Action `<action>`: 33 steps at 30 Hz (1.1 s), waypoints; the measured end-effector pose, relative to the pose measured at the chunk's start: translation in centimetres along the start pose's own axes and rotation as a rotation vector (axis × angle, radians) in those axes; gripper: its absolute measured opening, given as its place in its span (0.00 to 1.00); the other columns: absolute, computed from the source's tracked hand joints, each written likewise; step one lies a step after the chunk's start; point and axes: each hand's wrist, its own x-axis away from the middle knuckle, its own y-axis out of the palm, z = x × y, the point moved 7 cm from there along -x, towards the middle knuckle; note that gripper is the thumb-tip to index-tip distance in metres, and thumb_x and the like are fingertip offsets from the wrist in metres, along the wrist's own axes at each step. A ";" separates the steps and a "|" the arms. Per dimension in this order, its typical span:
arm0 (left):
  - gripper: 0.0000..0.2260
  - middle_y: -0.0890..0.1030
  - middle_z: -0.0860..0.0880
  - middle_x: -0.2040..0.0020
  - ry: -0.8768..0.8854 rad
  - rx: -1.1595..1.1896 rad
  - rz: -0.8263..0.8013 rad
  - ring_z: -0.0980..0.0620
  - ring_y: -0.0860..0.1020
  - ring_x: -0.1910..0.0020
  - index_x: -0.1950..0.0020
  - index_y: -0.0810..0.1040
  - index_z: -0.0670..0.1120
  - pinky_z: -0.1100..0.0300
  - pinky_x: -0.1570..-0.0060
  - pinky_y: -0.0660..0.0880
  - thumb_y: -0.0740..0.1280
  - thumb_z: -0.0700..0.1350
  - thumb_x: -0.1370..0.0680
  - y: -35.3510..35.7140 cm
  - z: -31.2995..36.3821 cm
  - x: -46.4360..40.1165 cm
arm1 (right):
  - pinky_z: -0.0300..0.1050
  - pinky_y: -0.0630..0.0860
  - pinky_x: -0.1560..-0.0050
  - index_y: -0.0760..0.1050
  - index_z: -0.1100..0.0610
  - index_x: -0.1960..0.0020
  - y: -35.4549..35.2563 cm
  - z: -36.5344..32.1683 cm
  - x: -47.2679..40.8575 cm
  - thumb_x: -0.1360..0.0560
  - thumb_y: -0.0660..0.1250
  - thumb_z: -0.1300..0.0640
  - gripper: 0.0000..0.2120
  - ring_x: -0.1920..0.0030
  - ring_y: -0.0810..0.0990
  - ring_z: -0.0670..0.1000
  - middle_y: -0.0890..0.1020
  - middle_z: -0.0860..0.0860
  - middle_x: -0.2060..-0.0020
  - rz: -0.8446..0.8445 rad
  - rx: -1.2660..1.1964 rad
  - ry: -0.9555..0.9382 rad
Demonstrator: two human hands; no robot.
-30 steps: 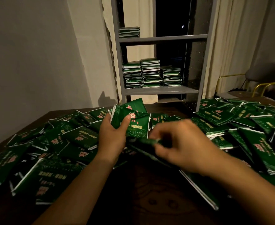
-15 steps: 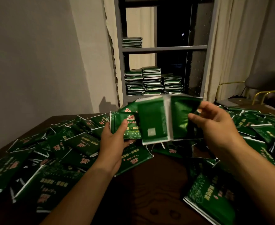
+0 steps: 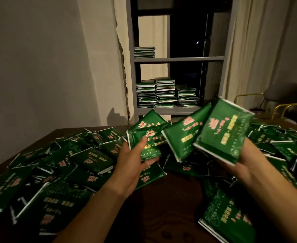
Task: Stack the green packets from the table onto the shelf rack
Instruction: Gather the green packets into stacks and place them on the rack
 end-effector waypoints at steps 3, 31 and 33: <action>0.24 0.72 0.52 0.28 -0.036 0.019 -0.087 0.52 0.86 0.53 0.26 0.64 0.45 0.47 0.41 0.80 0.66 0.49 0.20 1.4 -0.6 0.7 | 0.50 0.84 0.64 0.83 0.60 0.58 0.5 1.5 -0.2 0.46 0.75 0.54 0.18 0.60 0.87 0.55 0.86 0.59 0.57 0.035 0.017 0.042; 0.16 0.85 0.43 0.46 -0.010 -0.171 -0.003 0.43 0.84 0.45 0.41 0.76 0.45 0.40 0.39 0.77 0.73 0.37 0.27 -0.6 -1.1 -0.6 | 0.54 0.72 0.34 0.74 0.51 0.33 0.4 1.5 -1.3 0.33 0.72 0.58 0.28 0.36 0.78 0.53 0.79 0.51 0.36 -0.051 0.486 -0.013; 0.21 0.84 0.42 0.45 -0.018 -0.195 -0.041 0.42 0.83 0.44 0.42 0.77 0.44 0.40 0.38 0.76 0.74 0.40 0.33 -0.3 -1.0 -0.3 | 0.55 0.73 0.33 0.68 0.48 0.28 0.5 1.8 -1.3 0.40 0.79 0.55 0.42 0.35 0.78 0.52 0.79 0.49 0.35 -0.145 0.492 0.013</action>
